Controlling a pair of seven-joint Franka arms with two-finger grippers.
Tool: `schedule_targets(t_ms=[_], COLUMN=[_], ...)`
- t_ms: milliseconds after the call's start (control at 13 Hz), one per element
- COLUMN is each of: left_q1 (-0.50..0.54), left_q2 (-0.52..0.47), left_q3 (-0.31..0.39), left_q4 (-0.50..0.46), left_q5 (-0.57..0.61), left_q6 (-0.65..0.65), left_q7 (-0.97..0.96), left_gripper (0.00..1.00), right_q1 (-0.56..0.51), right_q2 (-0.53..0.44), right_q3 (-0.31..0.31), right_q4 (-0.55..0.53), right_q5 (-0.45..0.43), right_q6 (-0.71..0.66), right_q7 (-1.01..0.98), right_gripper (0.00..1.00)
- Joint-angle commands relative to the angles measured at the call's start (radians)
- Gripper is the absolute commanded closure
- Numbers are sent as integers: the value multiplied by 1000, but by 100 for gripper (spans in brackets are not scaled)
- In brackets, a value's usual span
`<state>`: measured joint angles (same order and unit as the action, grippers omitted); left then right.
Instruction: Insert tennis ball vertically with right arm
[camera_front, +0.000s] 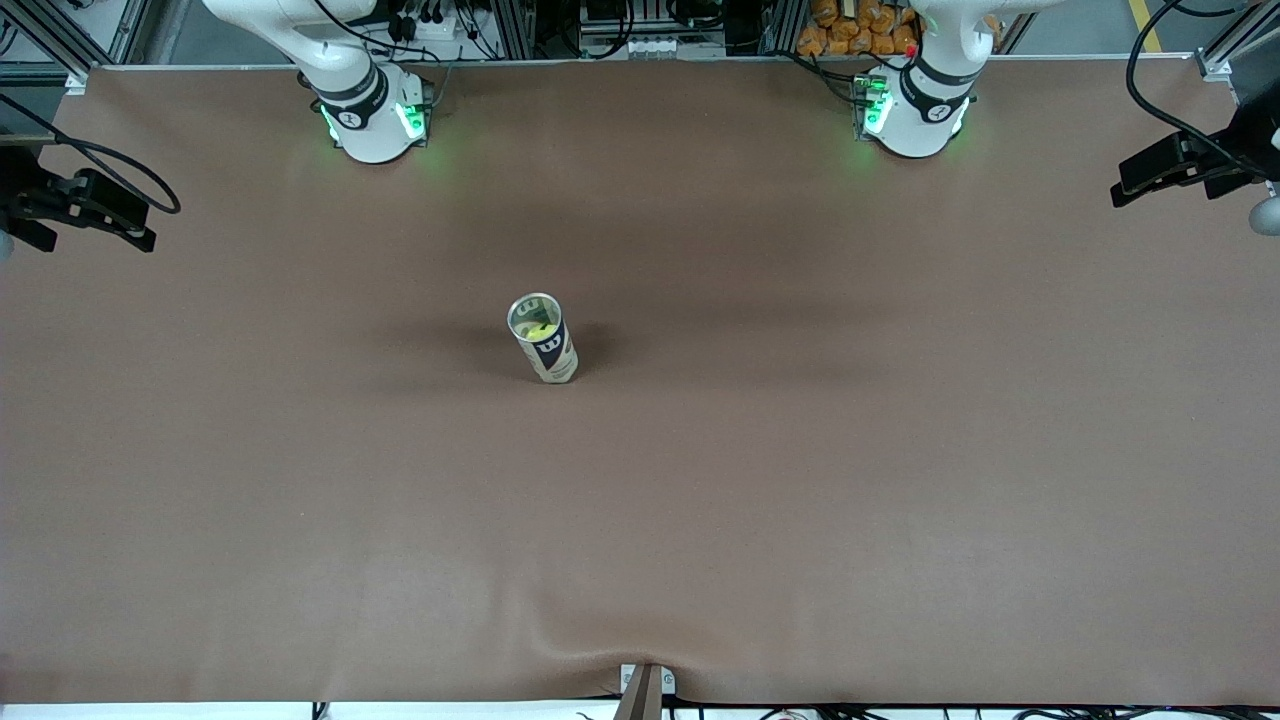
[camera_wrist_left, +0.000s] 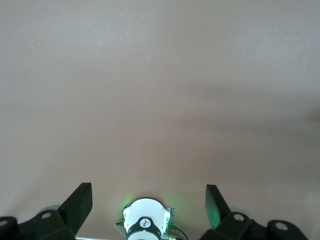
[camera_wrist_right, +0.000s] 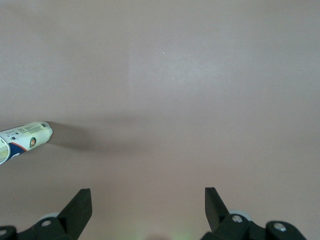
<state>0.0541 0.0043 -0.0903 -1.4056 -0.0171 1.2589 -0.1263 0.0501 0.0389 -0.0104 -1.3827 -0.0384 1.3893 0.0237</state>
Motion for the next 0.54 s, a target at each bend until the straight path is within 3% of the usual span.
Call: schedule_targets(t_ms=[0,462], left_q1=[10,10], left_q2=[-21,-21], left_q3=[-13,-11], left_q4=[8,10], left_q5=[9,11], left_q6=[-15,-15], left_q7=[2,37], left_gripper=[0,0], right_q1=[-10,-9], right_q2=[1,1], right_q3=[4,3], right_q4=[8,8], right_q5=[11,11], right_q6=[-4,-4], right_q7=[-15,-15], right_gripper=[0,0])
